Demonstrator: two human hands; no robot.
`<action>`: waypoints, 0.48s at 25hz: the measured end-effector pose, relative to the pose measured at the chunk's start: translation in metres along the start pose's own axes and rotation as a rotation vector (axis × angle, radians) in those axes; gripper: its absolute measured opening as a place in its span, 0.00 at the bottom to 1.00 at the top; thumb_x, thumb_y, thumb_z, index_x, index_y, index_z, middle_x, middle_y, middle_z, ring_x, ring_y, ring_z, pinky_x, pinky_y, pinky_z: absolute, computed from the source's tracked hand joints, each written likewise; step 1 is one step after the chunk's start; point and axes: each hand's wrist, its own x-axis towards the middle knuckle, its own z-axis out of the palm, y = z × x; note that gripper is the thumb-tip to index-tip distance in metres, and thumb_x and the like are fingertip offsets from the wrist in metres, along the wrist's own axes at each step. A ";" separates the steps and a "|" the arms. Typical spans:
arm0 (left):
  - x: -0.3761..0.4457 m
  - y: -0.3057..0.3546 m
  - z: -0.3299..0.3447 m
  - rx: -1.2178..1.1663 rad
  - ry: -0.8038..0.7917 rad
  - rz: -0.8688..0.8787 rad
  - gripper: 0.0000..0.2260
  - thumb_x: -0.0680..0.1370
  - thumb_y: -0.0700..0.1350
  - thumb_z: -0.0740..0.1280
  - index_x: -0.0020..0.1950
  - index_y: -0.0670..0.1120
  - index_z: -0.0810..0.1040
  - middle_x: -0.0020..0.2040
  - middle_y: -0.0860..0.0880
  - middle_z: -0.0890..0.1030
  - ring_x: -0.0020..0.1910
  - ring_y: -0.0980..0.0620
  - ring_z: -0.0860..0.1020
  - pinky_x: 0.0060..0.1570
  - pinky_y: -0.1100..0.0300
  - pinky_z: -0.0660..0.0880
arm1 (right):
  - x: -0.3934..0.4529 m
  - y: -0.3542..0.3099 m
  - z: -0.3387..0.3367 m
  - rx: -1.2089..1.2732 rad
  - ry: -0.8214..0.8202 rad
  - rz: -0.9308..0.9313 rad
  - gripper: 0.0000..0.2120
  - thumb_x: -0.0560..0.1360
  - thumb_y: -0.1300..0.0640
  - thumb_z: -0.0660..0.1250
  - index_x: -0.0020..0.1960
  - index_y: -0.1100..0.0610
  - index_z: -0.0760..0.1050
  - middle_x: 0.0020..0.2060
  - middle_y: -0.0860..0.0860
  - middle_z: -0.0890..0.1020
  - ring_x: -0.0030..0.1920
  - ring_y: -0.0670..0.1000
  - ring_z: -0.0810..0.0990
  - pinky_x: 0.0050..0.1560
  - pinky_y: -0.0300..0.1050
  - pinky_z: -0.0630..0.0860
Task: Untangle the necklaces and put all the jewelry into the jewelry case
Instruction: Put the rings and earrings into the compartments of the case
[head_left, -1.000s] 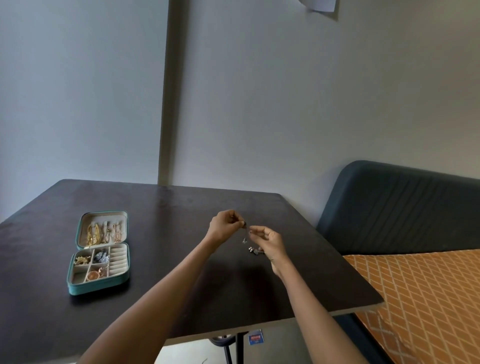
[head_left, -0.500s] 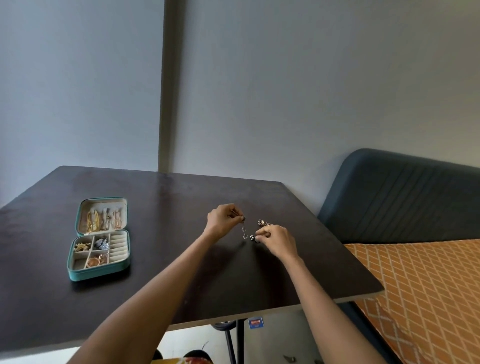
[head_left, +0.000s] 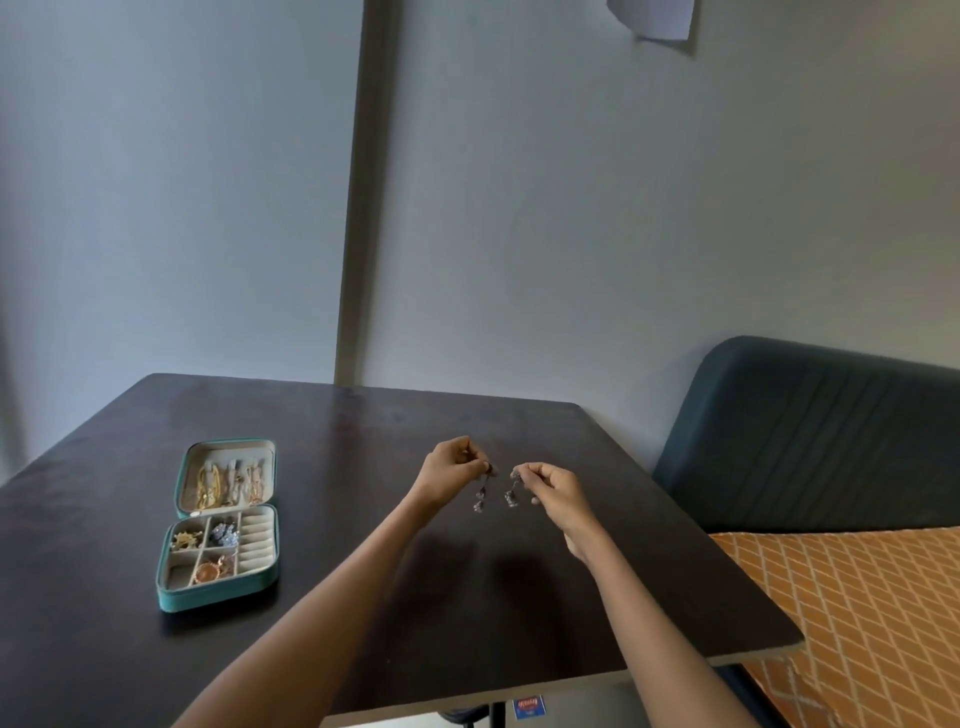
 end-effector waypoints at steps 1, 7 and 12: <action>-0.001 0.003 -0.003 -0.034 -0.002 0.003 0.06 0.74 0.34 0.65 0.40 0.43 0.76 0.41 0.43 0.84 0.45 0.49 0.83 0.51 0.55 0.76 | 0.001 -0.004 0.004 0.093 -0.024 0.010 0.06 0.79 0.59 0.63 0.48 0.56 0.79 0.41 0.47 0.82 0.41 0.44 0.75 0.39 0.31 0.71; -0.012 0.023 -0.025 -0.073 -0.011 0.075 0.05 0.77 0.36 0.65 0.49 0.42 0.79 0.40 0.45 0.82 0.40 0.53 0.80 0.42 0.64 0.77 | 0.002 -0.031 0.039 0.608 -0.078 0.062 0.06 0.78 0.62 0.63 0.48 0.59 0.78 0.40 0.52 0.83 0.41 0.48 0.79 0.43 0.39 0.74; -0.026 0.033 -0.053 -0.115 0.061 0.105 0.04 0.75 0.39 0.69 0.48 0.45 0.82 0.41 0.46 0.83 0.38 0.52 0.79 0.37 0.64 0.75 | -0.002 -0.051 0.081 0.730 -0.079 0.071 0.06 0.78 0.65 0.62 0.47 0.58 0.76 0.35 0.49 0.83 0.35 0.45 0.79 0.36 0.36 0.75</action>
